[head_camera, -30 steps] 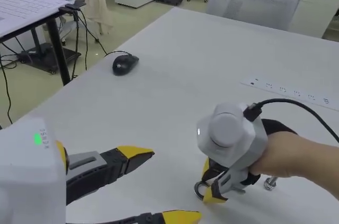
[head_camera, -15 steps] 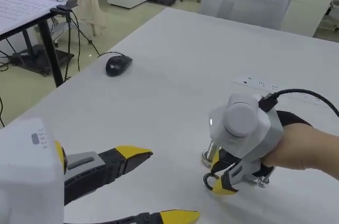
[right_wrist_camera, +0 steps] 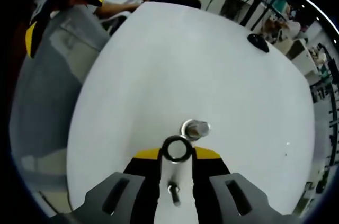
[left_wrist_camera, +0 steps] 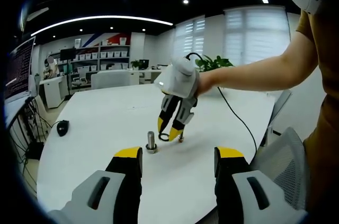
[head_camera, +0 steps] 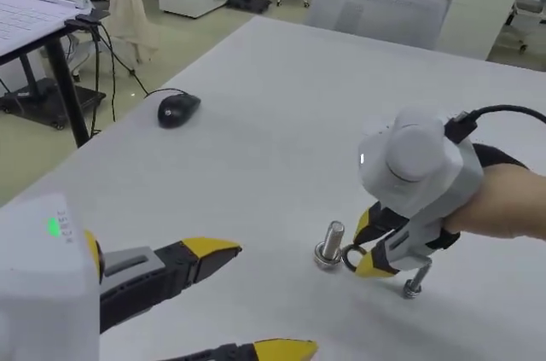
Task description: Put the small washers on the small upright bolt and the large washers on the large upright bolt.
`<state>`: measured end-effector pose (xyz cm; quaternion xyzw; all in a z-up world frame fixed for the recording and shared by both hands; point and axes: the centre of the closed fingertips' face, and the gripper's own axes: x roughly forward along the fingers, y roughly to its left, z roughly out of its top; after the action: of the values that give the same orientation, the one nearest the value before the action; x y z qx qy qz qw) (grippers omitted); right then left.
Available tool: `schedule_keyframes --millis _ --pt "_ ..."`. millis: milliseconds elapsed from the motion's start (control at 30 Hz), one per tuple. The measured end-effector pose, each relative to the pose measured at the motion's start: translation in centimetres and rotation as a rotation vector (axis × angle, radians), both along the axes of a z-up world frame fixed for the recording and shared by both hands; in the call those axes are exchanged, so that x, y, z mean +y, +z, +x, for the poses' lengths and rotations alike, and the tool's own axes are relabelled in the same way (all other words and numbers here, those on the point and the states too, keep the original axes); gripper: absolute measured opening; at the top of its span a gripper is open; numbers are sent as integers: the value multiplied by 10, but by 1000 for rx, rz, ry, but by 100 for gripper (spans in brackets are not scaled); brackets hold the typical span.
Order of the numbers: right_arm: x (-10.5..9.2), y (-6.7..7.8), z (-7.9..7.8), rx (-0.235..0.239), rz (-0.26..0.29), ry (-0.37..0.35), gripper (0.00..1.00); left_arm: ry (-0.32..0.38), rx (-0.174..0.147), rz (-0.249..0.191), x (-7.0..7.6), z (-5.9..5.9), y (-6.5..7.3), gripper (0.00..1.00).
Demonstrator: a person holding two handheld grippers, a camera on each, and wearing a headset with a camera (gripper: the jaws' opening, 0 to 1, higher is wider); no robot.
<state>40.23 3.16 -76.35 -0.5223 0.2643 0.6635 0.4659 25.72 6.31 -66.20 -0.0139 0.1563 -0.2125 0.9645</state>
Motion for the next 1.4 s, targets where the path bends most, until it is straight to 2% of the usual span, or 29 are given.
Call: schedule_keyframes --millis 233,433,767,1067,1400 --pt "8 14 7 -25 18 11 22 -2 2 4 -1 1 0 54" --pt "21 19 10 -39 24 35 22 1 -1 2 0 2 1 54" --pt "31 12 11 -34 7 66 22 27 3 3 9 2 0 54" --pt "34 4 13 -32 -17 80 22 23 9 3 9 2 -1 54" --pt "36 -12 14 -25 -47 86 22 27 9 0 12 4 -3 54"
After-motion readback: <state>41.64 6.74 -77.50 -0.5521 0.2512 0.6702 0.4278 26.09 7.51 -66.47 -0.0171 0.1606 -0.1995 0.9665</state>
